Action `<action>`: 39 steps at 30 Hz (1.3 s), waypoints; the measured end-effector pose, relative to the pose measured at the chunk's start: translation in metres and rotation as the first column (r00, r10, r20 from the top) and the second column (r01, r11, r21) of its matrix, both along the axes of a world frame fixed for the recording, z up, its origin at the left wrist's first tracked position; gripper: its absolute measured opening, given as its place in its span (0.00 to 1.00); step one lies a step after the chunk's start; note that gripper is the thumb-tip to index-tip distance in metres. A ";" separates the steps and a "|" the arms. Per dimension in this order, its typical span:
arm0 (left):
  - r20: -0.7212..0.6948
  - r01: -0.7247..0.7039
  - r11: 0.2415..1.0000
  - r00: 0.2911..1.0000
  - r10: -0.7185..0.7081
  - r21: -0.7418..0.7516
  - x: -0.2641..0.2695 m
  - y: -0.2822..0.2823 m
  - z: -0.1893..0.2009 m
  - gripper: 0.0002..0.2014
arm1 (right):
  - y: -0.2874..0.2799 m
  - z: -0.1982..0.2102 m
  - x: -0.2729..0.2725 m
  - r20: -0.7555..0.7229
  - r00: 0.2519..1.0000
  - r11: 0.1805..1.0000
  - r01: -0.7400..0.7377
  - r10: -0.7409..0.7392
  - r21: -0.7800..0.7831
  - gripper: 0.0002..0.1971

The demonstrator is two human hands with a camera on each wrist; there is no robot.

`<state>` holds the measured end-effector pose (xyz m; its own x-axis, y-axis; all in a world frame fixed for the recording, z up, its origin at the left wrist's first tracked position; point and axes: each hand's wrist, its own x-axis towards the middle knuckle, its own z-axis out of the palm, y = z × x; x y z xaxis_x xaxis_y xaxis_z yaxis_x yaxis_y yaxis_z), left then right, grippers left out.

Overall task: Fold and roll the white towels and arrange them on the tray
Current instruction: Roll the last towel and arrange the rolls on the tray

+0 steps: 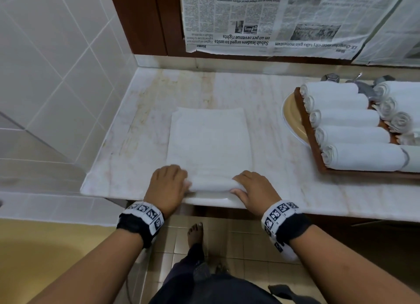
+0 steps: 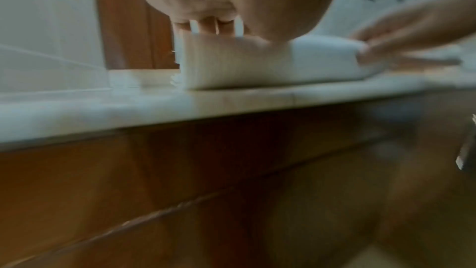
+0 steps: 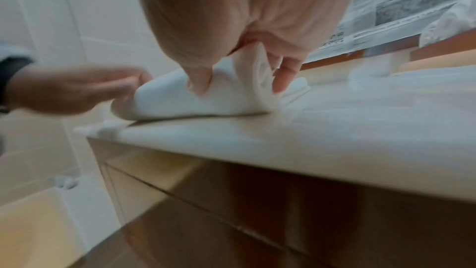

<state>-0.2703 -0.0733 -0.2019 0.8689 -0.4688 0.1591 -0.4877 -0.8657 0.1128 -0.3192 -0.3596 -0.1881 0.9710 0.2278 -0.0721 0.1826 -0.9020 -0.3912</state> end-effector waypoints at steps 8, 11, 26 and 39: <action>-0.044 0.057 0.996 0.997 -0.060 -0.066 0.007 0.013 -0.008 0.29 | 0.003 0.019 0.020 -0.293 0.941 0.986 0.164 -0.167 -0.036 0.17; -0.256 -0.103 0.994 0.962 0.093 -0.025 0.016 0.006 0.007 0.36 | 0.013 0.021 0.022 -0.121 0.976 0.936 0.132 -0.180 -0.325 0.20; -0.204 -0.147 0.970 0.961 0.187 0.193 0.036 -0.031 0.033 0.07 | 0.013 0.014 0.025 -0.184 0.968 0.964 0.124 -0.169 -0.233 0.21; -0.400 -0.041 0.994 0.913 0.079 0.102 0.037 -0.040 0.024 0.23 | 0.061 0.006 -0.005 -0.013 1.000 0.964 -0.007 0.004 -0.266 0.26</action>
